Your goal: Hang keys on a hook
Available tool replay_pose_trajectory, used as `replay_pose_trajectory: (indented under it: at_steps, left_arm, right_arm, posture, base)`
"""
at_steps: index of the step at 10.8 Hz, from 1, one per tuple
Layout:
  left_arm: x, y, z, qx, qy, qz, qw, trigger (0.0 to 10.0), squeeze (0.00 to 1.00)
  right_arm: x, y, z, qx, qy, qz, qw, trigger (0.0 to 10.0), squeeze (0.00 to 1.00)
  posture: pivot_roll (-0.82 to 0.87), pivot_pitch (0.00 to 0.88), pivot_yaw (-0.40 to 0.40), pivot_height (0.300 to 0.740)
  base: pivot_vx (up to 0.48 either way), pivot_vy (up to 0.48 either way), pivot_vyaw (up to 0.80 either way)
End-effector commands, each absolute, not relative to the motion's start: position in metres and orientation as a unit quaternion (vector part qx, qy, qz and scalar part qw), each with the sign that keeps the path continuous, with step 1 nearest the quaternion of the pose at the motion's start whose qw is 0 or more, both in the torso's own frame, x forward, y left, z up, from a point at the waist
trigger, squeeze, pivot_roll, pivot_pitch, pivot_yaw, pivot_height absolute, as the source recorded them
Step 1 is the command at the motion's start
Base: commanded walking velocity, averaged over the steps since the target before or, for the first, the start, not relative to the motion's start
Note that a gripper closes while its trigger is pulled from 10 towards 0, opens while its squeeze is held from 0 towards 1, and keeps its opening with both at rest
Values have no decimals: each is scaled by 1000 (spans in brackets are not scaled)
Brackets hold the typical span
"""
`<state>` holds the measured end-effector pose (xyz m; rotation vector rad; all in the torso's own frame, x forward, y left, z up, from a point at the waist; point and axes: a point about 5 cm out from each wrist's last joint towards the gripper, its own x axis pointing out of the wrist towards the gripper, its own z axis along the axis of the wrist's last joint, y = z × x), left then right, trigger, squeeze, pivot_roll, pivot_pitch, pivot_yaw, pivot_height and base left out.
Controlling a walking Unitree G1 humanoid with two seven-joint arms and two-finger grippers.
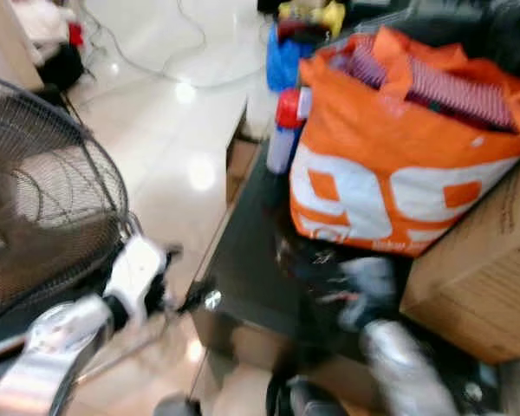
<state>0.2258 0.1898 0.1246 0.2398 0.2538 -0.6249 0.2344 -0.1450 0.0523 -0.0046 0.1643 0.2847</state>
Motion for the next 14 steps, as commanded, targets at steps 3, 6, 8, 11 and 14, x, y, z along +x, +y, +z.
replay_pose_trajectory:
  at_steps: [3, 6, 8, 11, 14]
  left_arm:
    - [243, 181, 136, 127, 67, -249, 958, 10000, 0]
    - [258, 172, 155, 110, -5, -163, 980, 10000, 0]
    - [264, 164, 151, 97, -21, -142, 985, 10000, 0]
    - [269, 160, 145, 103, -28, -140, 984, 10000, 0]
    - [271, 161, 140, 104, -26, -143, 984, 10000, 0]
  right_arm:
    - [228, -161, 89, -5, 58, 93, 994, 0, 0]
    - [229, -173, 118, 10, 88, 43, 995, 0, 0]
    - [239, -166, 125, 37, 83, 26, 996, 0, 0]
    - [240, -170, 125, 33, 96, 0, 995, 471, 0]
    - [238, -171, 118, 19, 100, -11, 995, 10000, 0]
  posture:
    - [22, 0, -54, 740]
    - [3, 0, -51, 740]
    - [12, 0, -47, 740]
    - [1, 0, -24, 740]
    - [0, 0, -23, 740]
  base:
    - [0, 0, 0]
    - [0, 0, 0]
    - [0, 0, 0]
    - [0, 0, 0]
    - [0, 0, 0]
